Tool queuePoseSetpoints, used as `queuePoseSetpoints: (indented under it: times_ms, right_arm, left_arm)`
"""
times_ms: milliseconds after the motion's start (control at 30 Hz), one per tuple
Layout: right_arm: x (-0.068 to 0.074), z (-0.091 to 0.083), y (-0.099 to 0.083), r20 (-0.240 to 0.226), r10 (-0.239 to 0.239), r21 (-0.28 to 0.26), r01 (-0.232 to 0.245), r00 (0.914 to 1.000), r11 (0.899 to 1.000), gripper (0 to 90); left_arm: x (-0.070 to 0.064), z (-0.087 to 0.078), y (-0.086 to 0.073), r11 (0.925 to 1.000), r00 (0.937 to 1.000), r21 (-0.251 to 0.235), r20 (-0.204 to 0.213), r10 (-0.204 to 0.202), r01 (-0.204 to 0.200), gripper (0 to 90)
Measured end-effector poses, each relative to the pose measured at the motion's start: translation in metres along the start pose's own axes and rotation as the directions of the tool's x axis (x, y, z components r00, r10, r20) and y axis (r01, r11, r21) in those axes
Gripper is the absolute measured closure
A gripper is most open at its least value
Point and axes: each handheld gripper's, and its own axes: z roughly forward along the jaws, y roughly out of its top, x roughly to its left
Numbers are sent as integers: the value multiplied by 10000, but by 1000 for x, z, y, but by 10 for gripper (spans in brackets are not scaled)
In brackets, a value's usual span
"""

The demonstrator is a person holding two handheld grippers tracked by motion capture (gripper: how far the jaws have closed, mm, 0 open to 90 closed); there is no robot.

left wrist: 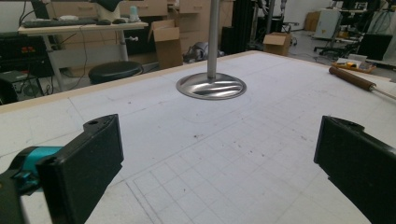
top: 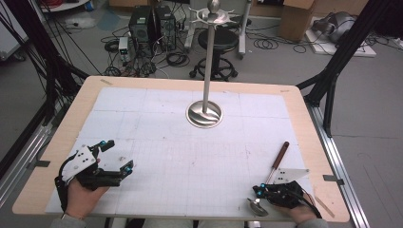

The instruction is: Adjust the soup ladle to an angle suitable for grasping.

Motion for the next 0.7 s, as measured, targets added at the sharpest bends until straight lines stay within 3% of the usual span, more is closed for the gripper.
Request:
queuePoseSetpoints:
  times_ms: [167, 300, 433, 467, 500, 700]
  right_arm:
    - [-2, -6, 4, 143, 1, -744, 10, 9999, 9972, 900]
    - [-12, -21, 4, 842, 192, -1559, -58, 9963, 9878, 900]
    - [-29, -39, -5, 1689, 854, -1971, -512, 9819, 9790, 900]
    - [-38, -46, -12, 2131, 1056, -1990, -627, 9713, 9780, 900]
    - [-38, -46, -12, 2131, 1056, -1990, -627, 9713, 9780, 900]
    - [-55, -51, -26, 2832, 1539, -1779, -1058, 9466, 9783, 900]
  left_arm:
    - [0, 0, 0, 10000, 10000, 1, -7, 37, -37, 18]
    - [0, 0, 0, 10000, 10000, -41, -33, 12, -12, 18]
    - [0, 0, 0, 10000, 10000, -9, 22, 25, -25, 18]
    - [0, -1, 0, 10000, 10000, 30, 19, 55, -55, 18]
    - [0, -1, 0, 10000, 10000, 30, 19, 55, -55, 18]
    - [0, -1, -1, 10000, 10000, 50, -2, 71, -71, 18]
